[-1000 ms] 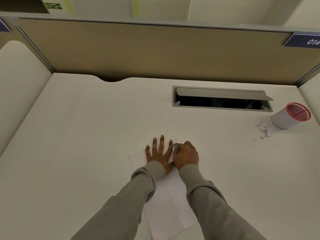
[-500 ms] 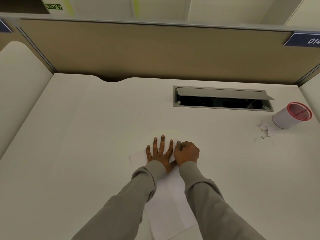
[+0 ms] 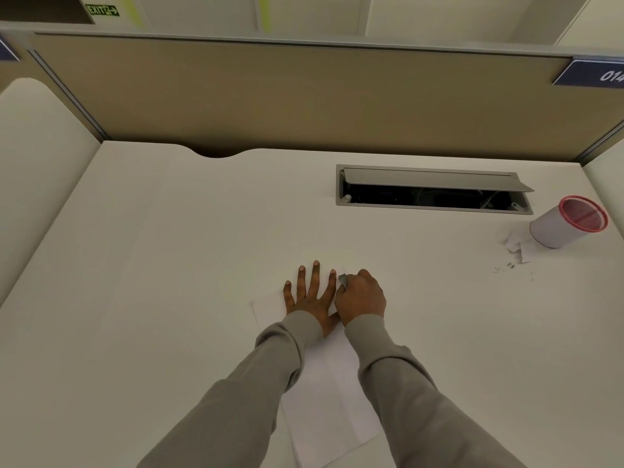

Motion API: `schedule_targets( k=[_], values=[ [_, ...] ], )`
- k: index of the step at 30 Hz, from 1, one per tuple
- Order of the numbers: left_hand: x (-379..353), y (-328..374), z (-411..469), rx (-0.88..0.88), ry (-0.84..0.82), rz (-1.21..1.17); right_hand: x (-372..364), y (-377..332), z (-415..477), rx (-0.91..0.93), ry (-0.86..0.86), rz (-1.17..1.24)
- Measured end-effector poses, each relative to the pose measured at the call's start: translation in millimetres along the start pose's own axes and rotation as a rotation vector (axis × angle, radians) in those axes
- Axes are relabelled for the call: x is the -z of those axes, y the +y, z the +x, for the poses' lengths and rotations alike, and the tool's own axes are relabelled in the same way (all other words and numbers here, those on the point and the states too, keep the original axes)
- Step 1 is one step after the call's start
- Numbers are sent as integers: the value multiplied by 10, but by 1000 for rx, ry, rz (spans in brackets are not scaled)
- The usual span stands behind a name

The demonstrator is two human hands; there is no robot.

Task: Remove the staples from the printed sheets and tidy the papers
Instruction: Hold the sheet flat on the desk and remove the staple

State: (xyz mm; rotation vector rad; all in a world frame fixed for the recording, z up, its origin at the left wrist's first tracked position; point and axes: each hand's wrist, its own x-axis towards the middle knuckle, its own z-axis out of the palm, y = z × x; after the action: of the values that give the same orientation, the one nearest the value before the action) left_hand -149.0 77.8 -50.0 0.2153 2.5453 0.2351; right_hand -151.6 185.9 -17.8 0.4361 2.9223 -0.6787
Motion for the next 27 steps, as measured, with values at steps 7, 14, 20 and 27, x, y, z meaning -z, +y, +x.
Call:
schedule_targets(
  k=[7, 14, 20, 27],
  values=[
    [-21, -10, 22, 4, 0, 5, 5, 2, 43, -38, -29, 78],
    [-37, -9, 25, 3, 22, -12, -56, 138, 142, -133, 35, 319],
    [-32, -14, 4, -14, 50, -11, -51, 201, 111, -245, 53, 397],
    [28, -26, -53, 24, 176, -195, -70, 319, -56, -167, 46, 379]
  ],
)
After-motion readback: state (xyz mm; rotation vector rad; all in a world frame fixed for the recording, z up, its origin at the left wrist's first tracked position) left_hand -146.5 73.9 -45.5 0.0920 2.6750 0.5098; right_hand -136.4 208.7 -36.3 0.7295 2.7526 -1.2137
